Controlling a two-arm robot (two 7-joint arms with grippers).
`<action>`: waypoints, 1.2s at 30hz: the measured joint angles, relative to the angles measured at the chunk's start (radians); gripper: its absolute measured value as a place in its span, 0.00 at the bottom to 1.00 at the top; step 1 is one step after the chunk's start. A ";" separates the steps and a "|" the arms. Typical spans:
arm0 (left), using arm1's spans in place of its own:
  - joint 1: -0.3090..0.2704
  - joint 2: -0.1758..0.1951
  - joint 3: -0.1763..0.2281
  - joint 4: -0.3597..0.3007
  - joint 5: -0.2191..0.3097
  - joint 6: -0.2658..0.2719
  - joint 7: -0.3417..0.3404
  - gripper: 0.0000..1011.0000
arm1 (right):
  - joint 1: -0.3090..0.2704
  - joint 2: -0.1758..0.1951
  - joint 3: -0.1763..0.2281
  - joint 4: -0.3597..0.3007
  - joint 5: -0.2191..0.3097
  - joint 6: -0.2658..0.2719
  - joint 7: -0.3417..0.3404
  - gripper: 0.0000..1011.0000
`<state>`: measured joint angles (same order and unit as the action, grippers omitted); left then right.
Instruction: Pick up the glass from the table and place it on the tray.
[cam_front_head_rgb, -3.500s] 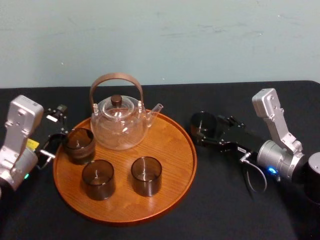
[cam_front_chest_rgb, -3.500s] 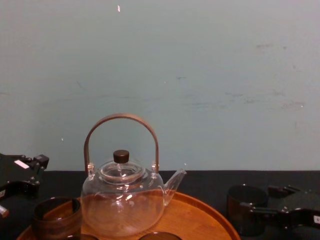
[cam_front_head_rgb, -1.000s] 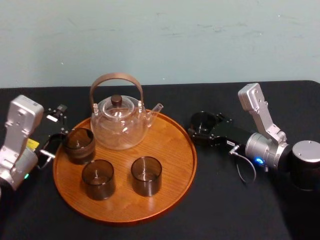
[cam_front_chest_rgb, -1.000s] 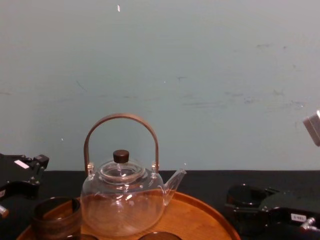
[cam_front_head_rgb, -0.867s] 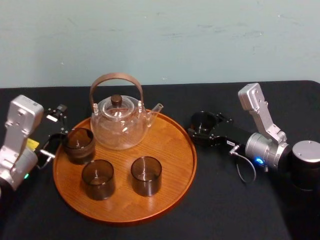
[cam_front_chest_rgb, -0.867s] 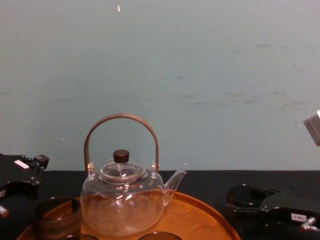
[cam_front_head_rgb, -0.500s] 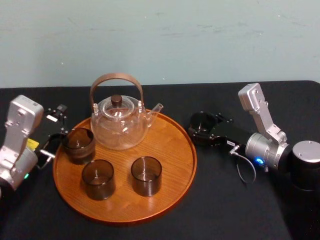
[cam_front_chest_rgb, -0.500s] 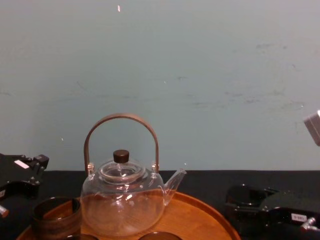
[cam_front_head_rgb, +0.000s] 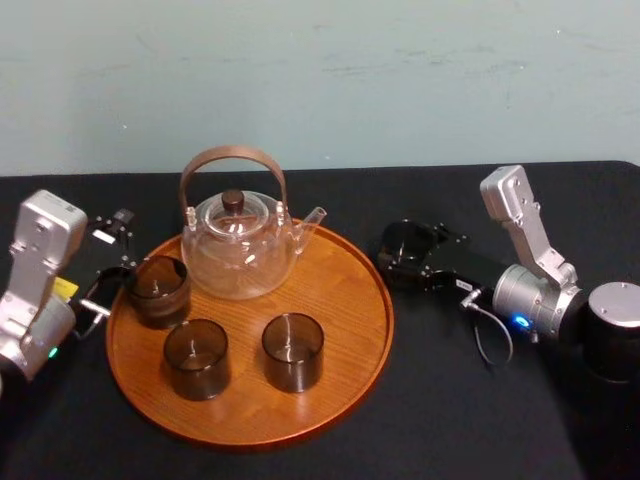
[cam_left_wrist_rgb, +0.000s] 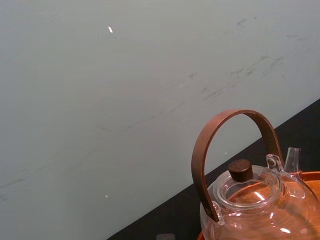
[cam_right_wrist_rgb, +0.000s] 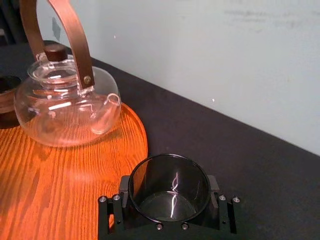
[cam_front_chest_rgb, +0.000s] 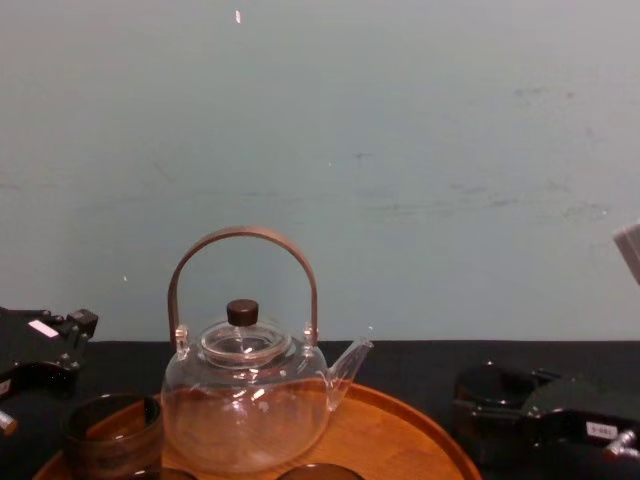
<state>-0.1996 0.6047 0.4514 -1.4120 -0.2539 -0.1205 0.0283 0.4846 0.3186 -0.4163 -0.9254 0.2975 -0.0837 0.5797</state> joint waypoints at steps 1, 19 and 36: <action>0.000 0.000 0.000 0.000 0.000 0.000 0.000 0.00 | -0.004 0.002 0.001 -0.008 -0.001 -0.001 -0.002 0.89; 0.000 0.000 0.000 0.000 0.000 0.000 0.000 0.00 | -0.050 0.015 -0.038 -0.147 -0.018 -0.022 0.016 0.90; 0.000 0.000 0.000 0.000 0.000 0.000 0.000 0.00 | 0.022 -0.049 -0.079 -0.003 -0.008 -0.071 0.070 0.90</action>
<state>-0.1996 0.6047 0.4514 -1.4120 -0.2539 -0.1205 0.0283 0.5063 0.2701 -0.4957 -0.9281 0.2890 -0.1545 0.6496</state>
